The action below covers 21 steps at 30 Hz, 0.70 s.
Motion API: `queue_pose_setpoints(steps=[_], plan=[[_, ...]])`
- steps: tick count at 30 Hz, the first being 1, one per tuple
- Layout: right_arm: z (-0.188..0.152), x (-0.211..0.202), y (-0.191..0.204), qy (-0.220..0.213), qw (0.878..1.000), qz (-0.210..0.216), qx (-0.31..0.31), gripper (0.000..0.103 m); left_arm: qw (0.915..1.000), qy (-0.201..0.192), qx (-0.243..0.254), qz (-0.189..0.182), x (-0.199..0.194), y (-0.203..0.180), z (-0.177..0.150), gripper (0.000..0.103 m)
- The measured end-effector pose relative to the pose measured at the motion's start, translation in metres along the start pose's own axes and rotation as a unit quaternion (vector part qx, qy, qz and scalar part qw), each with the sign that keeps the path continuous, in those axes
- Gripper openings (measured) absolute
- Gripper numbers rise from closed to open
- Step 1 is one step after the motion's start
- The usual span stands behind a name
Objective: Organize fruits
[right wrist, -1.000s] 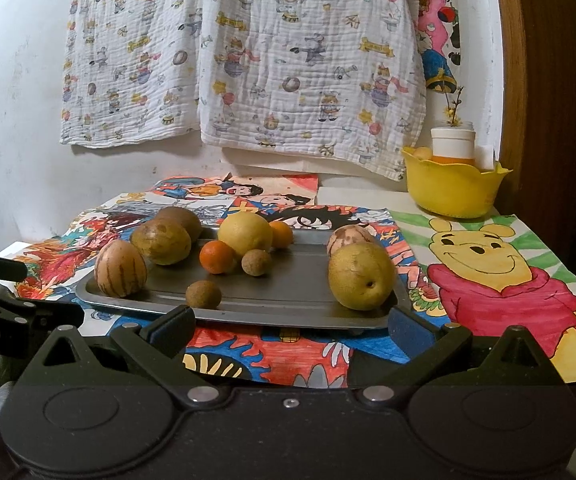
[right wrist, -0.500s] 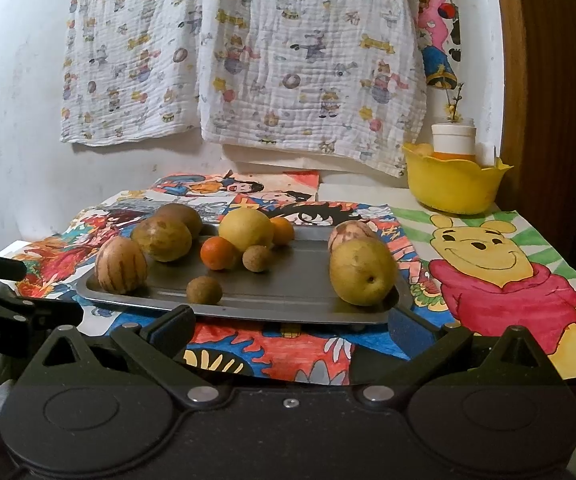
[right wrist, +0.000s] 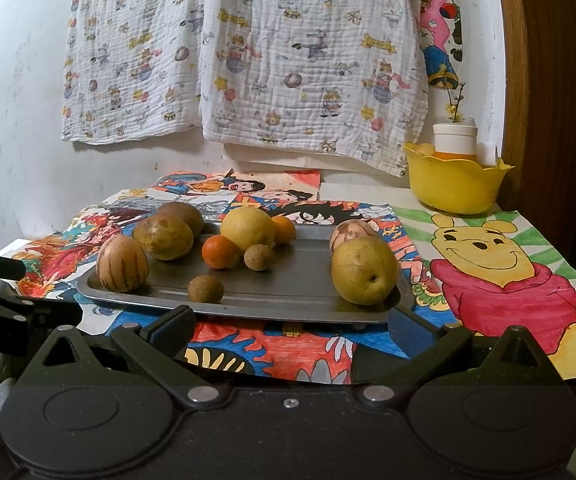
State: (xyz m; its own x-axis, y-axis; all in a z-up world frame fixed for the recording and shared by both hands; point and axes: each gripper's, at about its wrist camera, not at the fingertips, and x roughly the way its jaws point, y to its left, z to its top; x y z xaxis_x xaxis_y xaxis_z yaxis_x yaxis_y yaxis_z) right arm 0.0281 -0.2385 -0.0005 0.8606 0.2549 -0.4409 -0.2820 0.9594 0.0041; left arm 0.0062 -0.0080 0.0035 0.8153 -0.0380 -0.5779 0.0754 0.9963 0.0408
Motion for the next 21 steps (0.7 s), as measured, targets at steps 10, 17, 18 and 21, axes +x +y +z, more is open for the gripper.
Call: queue_pose_setpoints(steps=[10,17,18,21], plan=[[-0.0004,0.0002,0.0002,0.000,1.000,0.000,0.000,0.102,1.0000,-0.001,-0.002,0.004,0.0005,-0.0019,0.0026,0.103],[-0.0002,0.0002,0.0001,0.000,1.000,0.001,-0.001,0.102,1.0000,-0.001,-0.002,0.004,0.0003,-0.0023,0.0027,0.103],[0.0001,0.0001,0.0003,0.001,1.000,0.000,-0.001,0.102,1.0000,-0.001,-0.002,0.004,0.0002,-0.0021,0.0026,0.103],[-0.0004,0.0002,0.0008,0.001,1.000,0.000,-0.001,0.102,1.0000,-0.001,-0.002,0.003,0.0003,-0.0023,0.0027,0.103]])
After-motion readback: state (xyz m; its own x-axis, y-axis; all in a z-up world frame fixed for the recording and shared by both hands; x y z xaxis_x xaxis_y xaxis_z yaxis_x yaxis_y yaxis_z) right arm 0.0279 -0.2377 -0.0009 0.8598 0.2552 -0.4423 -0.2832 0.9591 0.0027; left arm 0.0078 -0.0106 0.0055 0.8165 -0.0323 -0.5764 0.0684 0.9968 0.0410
